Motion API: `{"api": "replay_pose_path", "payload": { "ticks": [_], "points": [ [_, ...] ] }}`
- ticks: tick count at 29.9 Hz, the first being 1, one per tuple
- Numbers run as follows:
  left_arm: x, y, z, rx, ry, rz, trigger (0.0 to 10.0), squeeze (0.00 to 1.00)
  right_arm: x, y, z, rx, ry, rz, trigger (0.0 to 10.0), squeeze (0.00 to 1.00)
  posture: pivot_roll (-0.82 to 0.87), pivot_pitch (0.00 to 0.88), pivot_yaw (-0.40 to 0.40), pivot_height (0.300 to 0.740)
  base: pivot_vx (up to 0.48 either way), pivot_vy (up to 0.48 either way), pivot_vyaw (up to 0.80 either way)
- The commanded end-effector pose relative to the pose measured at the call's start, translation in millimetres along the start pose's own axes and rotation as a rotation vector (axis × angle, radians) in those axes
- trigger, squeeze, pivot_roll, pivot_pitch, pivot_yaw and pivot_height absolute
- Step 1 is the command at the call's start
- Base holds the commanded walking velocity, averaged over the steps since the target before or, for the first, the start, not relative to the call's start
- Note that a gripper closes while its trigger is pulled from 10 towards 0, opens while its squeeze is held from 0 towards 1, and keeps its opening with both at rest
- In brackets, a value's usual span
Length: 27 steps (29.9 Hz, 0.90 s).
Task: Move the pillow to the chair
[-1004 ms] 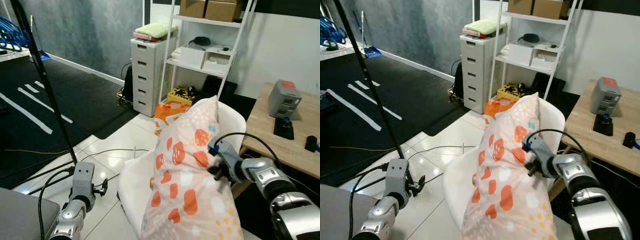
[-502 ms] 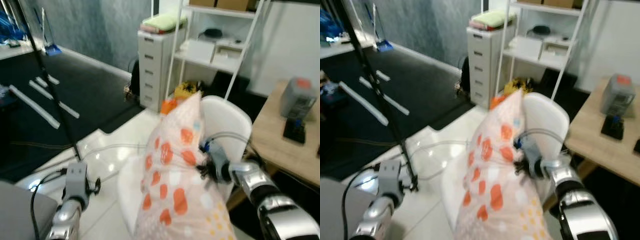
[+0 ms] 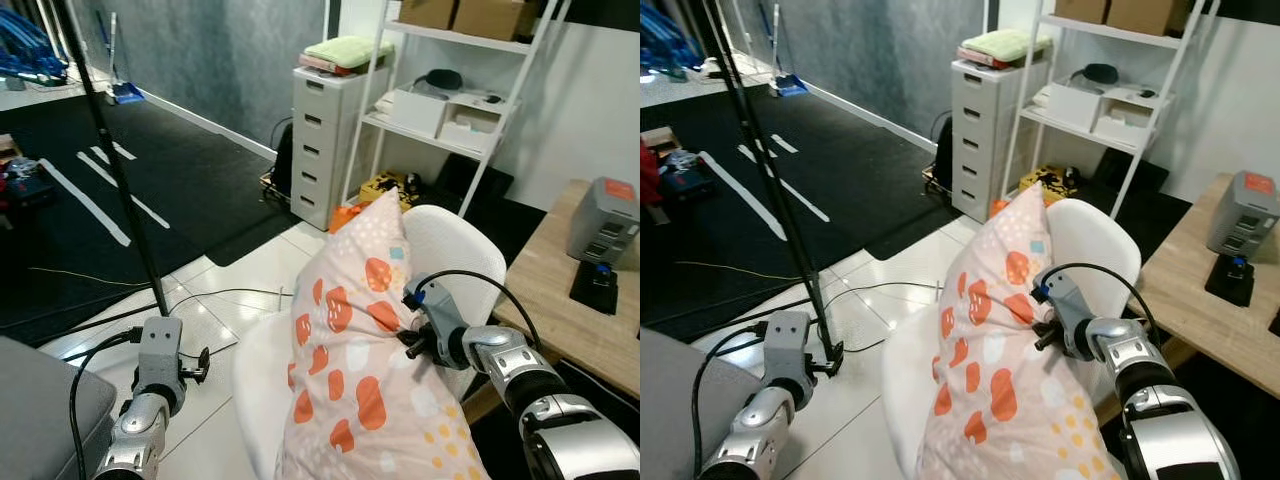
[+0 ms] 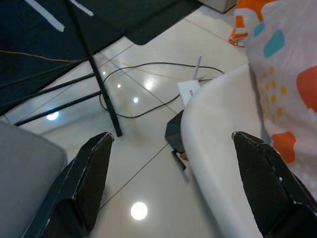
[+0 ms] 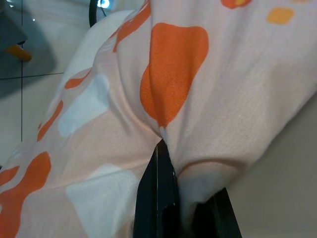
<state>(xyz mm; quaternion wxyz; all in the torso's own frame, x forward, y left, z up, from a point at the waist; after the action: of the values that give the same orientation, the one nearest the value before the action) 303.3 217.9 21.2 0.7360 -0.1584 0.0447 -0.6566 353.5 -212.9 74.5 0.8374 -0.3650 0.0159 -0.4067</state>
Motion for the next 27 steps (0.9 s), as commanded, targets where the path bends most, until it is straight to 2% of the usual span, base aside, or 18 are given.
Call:
{"api": "replay_pose_path", "payload": {
  "ticks": [1,5,12,15,26,27],
  "points": [
    [1.8,-0.9,-3,-0.017,0.007,0.0,10.0,0.0,1.3,-0.1,5,0.034,-0.008,-0.011,10.0,0.0,-0.19,0.015,-0.062,0.74,0.0,0.48,0.0],
    [1.6,-0.8,-2,-0.013,0.011,0.004,10.0,0.0,0.6,0.6,6,0.035,-0.009,-0.01,10.0,0.0,-0.19,0.012,-0.063,0.74,0.0,0.403,0.0],
    [2.6,-0.3,-1,-0.002,0.018,-0.005,10.0,0.0,1.1,1.8,11,0.058,-0.006,-0.02,10.0,0.0,-0.19,0.003,-0.066,0.74,0.0,0.0,0.0],
    [4.0,0.6,1,0.002,0.025,-0.013,10.0,0.0,0.0,2.7,27,0.16,0.035,0.01,10.0,0.0,-0.19,0.001,-0.065,0.74,0.0,0.0,0.0],
    [6.2,1.2,3,0.01,0.031,-0.022,10.0,0.0,-4.8,4.5,34,0.204,0.047,0.056,10.0,0.0,-0.19,0.0,-0.065,0.74,0.0,0.0,0.0],
    [7.1,1.6,3,0.013,0.032,-0.026,10.0,0.0,-4.1,4.5,30,0.174,0.058,0.051,10.0,0.0,-0.19,0.0,-0.063,0.74,0.0,0.0,0.0]
  ]
}}
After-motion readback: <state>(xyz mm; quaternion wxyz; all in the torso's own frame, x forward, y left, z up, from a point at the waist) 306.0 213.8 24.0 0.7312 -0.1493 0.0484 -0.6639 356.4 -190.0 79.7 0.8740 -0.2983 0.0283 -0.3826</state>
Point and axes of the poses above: a point about 5 cm out from each wrist's last joint towards the gripper, its own y axis pointing out of the wrist towards the gripper, its own z axis along the axis of the wrist's last joint, x = y × z, the point moved 1 cm from there along y, pointing out of the wrist towards the gripper, and after that the axes turned 12 degrees about -y, right-handed, at the moved point
